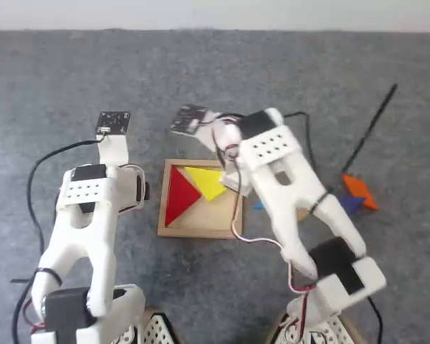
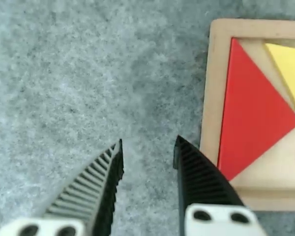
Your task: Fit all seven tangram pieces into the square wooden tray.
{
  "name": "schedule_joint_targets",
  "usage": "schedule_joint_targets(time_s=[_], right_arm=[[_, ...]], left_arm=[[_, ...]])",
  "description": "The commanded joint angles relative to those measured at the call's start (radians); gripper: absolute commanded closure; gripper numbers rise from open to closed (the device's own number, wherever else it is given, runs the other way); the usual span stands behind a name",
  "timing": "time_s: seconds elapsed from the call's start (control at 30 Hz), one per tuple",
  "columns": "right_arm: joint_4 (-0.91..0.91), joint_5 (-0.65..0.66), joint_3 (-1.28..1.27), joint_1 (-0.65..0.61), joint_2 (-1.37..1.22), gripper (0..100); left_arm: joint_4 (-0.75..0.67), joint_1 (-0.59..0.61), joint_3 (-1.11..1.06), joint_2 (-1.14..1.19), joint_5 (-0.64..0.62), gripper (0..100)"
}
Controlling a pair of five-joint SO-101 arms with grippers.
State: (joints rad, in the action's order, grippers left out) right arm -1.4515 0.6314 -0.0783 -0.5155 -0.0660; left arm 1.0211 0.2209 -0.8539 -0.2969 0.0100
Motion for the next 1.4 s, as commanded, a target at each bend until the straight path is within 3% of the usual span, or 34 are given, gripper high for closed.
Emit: schedule_joint_targets(time_s=[0.0,0.1,0.23,0.4,0.6,1.2,1.37], right_arm=[[0.053,-0.075,-0.091,0.05,0.104,78.7],[0.117,-0.11,-0.164,0.053,0.097,89.4],[0.15,-0.133,-0.204,0.025,0.073,87.3],[0.243,-0.279,-0.206,0.01,0.03,87.3],[0.354,-0.397,-0.201,0.013,-0.071,87.3],[0.407,-0.405,0.009,-0.059,-0.3,86.8],[0.309,-0.404,0.063,-0.077,-0.26,86.8]], left_arm=[[-0.023,-0.02,0.031,-0.034,-0.009,84],[-0.015,-0.081,0.059,-0.032,-0.009,84],[0.055,-0.114,0.173,-0.003,-0.054,84],[0.101,-0.13,0.302,0.17,-0.129,84],[0.071,-0.127,0.305,0.299,-0.132,84],[0.055,-0.11,0.216,0.161,-0.084,84],[0.021,-0.114,0.165,0.106,-0.084,84]])
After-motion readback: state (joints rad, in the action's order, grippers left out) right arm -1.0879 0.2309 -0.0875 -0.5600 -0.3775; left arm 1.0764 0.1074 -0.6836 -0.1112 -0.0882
